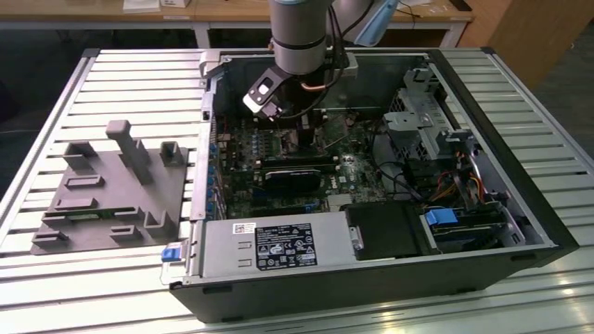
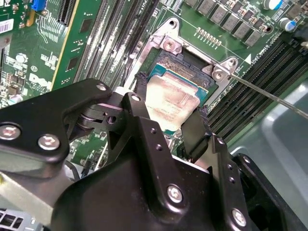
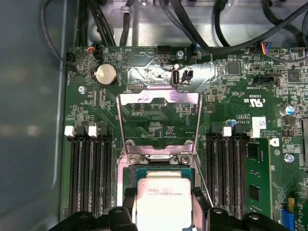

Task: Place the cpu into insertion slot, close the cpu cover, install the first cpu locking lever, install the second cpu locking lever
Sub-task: 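Place the cpu into insertion slot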

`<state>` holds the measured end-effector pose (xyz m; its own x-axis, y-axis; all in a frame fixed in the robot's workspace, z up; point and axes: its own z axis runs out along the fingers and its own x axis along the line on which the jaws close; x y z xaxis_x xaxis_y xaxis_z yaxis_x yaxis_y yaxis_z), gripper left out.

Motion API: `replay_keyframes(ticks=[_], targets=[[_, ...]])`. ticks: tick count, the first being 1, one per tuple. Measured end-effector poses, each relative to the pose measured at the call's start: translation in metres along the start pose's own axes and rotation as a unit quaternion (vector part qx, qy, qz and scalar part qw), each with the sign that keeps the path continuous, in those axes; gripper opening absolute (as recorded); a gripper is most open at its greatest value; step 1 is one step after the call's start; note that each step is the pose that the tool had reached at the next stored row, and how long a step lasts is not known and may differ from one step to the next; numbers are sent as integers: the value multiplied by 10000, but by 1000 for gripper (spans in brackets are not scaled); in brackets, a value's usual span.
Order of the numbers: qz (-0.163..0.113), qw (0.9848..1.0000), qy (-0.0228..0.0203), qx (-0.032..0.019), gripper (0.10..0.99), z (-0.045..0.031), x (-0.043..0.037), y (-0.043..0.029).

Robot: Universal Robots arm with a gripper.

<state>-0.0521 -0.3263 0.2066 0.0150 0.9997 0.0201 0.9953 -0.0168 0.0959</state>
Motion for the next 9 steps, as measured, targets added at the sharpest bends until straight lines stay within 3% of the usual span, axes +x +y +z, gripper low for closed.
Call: replay_keyframes(ticks=[9], targets=[[64, 10000, -7, -1, 537, 64, -1, -15]])
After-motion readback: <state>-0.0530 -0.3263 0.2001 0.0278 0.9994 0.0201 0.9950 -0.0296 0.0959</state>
